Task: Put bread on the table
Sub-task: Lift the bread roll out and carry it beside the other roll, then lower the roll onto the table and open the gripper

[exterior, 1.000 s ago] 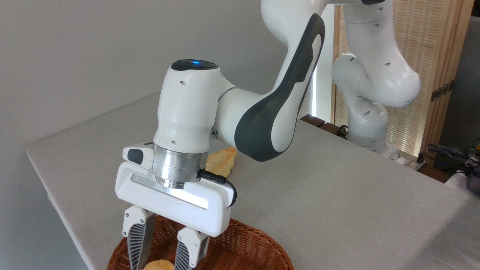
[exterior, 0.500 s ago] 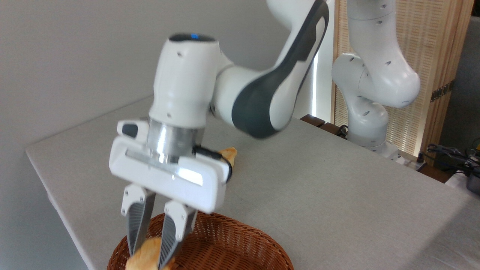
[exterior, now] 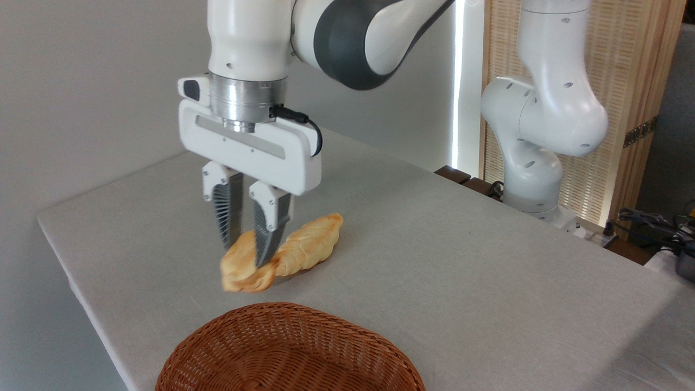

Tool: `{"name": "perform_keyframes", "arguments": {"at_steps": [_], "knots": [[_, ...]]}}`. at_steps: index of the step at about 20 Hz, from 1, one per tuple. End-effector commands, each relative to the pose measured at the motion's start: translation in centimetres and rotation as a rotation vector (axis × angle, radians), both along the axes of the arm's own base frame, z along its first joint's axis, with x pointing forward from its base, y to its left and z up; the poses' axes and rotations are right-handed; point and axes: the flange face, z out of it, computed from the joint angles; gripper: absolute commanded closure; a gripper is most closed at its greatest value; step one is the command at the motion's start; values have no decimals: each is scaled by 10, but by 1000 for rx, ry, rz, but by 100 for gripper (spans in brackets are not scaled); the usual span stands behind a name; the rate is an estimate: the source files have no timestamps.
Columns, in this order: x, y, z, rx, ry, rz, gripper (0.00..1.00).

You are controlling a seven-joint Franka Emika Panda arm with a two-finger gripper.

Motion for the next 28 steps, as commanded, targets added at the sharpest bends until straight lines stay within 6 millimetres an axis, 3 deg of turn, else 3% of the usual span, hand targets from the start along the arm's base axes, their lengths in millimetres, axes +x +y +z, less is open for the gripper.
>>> {"name": "perform_keyframes", "arguments": {"at_steps": [1, 5, 6, 7, 15, 18, 23, 28], "knots": [[-44, -12, -25, 10, 113, -110, 44], [-65, -16, -68, 24, 228, -183, 28], [-65, -17, -72, 27, 237, -206, 10], [-67, -17, -78, 28, 250, -214, 0], [-67, -25, -85, 29, 264, -227, 0], [-64, -25, -67, 28, 227, -228, 0], [-51, -30, -1, 17, 169, -227, 0], [-49, -69, 40, 37, 94, -279, 0]]}}
